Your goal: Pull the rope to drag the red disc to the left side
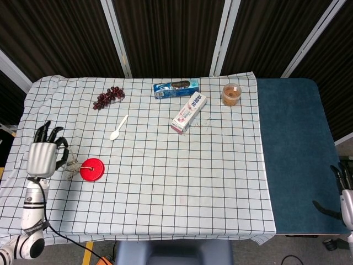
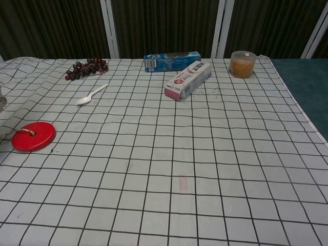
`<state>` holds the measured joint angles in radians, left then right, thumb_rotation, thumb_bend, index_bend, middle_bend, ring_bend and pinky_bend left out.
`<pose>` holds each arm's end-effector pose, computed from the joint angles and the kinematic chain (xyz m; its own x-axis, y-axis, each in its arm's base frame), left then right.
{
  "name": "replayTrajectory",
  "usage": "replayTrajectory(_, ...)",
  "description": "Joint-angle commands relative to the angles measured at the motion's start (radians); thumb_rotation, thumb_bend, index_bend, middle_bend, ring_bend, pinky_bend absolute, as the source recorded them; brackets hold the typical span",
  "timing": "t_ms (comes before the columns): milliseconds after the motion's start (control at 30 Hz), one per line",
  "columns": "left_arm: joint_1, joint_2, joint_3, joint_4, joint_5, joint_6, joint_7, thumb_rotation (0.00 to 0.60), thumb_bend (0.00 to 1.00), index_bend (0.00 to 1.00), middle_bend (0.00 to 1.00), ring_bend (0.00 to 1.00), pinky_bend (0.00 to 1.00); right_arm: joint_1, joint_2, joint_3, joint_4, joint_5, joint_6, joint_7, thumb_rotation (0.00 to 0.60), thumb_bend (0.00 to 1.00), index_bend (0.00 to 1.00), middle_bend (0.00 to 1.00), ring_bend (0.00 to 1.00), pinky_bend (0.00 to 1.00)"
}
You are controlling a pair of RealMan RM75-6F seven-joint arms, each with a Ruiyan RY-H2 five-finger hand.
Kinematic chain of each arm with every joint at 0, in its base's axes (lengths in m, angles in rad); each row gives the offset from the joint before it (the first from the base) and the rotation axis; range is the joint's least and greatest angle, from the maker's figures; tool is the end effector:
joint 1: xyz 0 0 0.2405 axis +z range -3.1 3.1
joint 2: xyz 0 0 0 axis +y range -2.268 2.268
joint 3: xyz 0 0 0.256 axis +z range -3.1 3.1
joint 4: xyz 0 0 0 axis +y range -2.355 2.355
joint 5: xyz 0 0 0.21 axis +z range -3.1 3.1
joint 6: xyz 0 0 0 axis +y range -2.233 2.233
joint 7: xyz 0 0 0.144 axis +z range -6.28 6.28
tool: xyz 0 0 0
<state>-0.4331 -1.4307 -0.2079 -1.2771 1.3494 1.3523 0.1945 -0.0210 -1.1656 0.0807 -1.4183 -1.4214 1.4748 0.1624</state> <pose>-0.2678 0.3221 0.1031 0.5132 -0.1670 0.8419 0.8413 -0.0961 -0.5319 -0.3703 -0.1511 0.1740 0.3733 0.0033 0.9277 -0.9128 0.1800 0.3667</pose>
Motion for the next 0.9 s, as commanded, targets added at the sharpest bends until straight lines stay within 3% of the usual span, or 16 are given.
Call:
replayTrajectory(33, -0.081, 0.104, 0.071, -0.138, -0.15, -0.349, 0.113, 0.6, 0.38, 0.04, 0.0, 0.0, 0.0, 0.003, 0.001, 0.002, -0.004, 0.006, -0.006, -0.004, 0.6, 0.27, 0.0, 0.0, 0.0, 0.0)
replayTrajectory(100, -0.099, 0.146, 0.056, -0.195, -0.241, -0.432, 0.109, 0.6, 0.33, 0.0, 0.0, 0.0, 0.0, 0.004, 0.003, 0.003, -0.009, 0.006, -0.006, -0.006, 0.6, 0.27, 0.0, 0.0, 0.0, 0.0)
replayTrajectory(167, -0.102, 0.174, 0.051, -0.222, -0.272, -0.437, 0.121, 0.6, 0.31, 0.0, 0.0, 0.0, 0.0, 0.004, 0.005, 0.005, -0.013, 0.006, -0.003, -0.008, 0.6, 0.27, 0.0, 0.0, 0.0, 0.0)
replayTrajectory(433, -0.043, 0.32, 0.08, -0.371, -0.25, -0.348, 0.122, 0.6, 0.3, 0.0, 0.0, 0.0, 0.0, 0.005, 0.006, 0.004, -0.016, 0.005, -0.004, -0.004, 0.6, 0.27, 0.0, 0.0, 0.0, 0.0)
replayTrajectory(533, 0.026, 0.372, 0.094, -0.429, -0.188, -0.24, 0.057, 0.6, 0.31, 0.0, 0.0, 0.0, 0.0, 0.002, 0.006, 0.002, -0.016, 0.003, 0.001, 0.002, 0.6, 0.27, 0.0, 0.0, 0.0, 0.0)
replayTrajectory(733, 0.159, 0.323, 0.138, -0.338, -0.021, 0.024, -0.008, 0.6, 0.31, 0.0, 0.0, 0.0, 0.0, -0.002, 0.011, 0.005, -0.03, 0.007, 0.009, 0.0, 0.6, 0.27, 0.0, 0.0, 0.0, 0.0)
replayTrajectory(900, 0.218, 0.262, 0.162, -0.231, 0.021, 0.098, -0.079, 0.6, 0.31, 0.0, 0.0, 0.0, 0.0, 0.0, 0.004, 0.002, -0.043, -0.003, 0.014, -0.02, 0.6, 0.27, 0.0, 0.0, 0.0, 0.0)
